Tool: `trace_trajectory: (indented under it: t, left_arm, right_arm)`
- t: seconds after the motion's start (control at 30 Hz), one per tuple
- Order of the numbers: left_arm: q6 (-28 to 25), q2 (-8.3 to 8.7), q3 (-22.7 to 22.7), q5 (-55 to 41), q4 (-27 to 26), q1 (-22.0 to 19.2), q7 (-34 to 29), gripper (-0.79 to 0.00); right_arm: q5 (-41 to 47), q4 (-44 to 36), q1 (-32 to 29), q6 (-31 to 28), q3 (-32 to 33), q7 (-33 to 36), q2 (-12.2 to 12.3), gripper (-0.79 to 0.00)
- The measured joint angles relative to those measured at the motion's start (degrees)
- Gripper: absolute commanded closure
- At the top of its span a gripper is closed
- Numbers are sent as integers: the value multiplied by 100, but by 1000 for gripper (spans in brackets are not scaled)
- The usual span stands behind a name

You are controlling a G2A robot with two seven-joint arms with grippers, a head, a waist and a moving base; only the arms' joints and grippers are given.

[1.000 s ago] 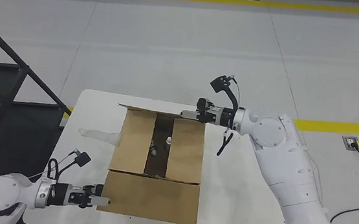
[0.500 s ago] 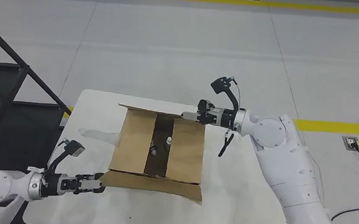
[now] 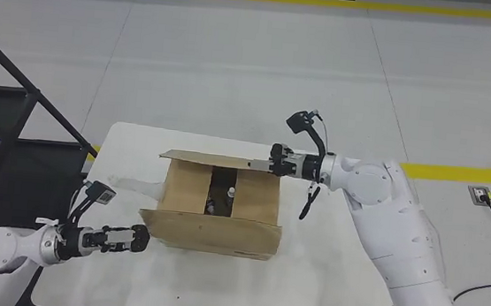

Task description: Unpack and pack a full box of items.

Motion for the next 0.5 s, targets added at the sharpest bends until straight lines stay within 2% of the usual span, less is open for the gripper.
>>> trace_trajectory:
  t: [0.23, 0.33, 0.5]
  left_arm:
    - [134, -107, 246, 239, 228, -271, 463, -785]
    - [146, -149, 332, 436, 127, -323, 745, -785]
    - [112, -199, 421, 845, -118, -362, 1132, -785]
  right_arm:
    - [158, 0, 34, 317, -88, 199, 17, -785]
    - [376, 28, 28, 676, -61, 112, 11, -785]
    - [796, 19, -24, 1644, -43, -176, -29, -785]
